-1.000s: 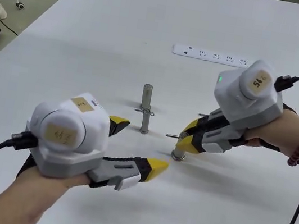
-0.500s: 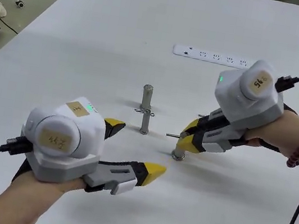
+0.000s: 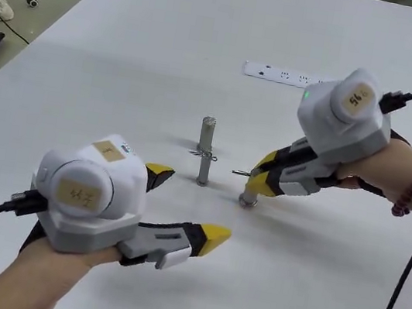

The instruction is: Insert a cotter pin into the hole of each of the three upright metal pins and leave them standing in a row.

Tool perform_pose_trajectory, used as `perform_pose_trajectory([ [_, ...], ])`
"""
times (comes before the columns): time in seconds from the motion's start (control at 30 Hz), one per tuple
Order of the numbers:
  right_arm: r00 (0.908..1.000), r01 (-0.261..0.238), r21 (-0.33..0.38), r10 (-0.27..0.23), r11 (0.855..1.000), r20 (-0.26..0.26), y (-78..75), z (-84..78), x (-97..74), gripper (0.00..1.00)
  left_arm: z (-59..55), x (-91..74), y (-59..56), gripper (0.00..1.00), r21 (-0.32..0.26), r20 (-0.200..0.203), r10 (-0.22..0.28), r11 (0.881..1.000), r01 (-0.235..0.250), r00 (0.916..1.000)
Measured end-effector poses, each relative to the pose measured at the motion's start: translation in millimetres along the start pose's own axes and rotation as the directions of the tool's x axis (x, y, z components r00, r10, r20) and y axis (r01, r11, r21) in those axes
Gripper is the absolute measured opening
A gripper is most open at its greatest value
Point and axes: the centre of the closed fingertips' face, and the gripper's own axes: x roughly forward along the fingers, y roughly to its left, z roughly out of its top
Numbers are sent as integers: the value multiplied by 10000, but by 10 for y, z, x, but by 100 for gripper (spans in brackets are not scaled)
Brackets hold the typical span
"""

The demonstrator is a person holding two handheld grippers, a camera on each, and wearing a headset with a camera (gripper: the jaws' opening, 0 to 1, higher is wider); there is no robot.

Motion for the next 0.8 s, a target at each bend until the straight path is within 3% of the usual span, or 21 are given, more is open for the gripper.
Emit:
perform_pose_trajectory([
  [0.8,9998,-2,-79,0,10000,-196,-125,11,42,8,-9,1,5,67,-36,-67,-88,10000,88,9999],
])
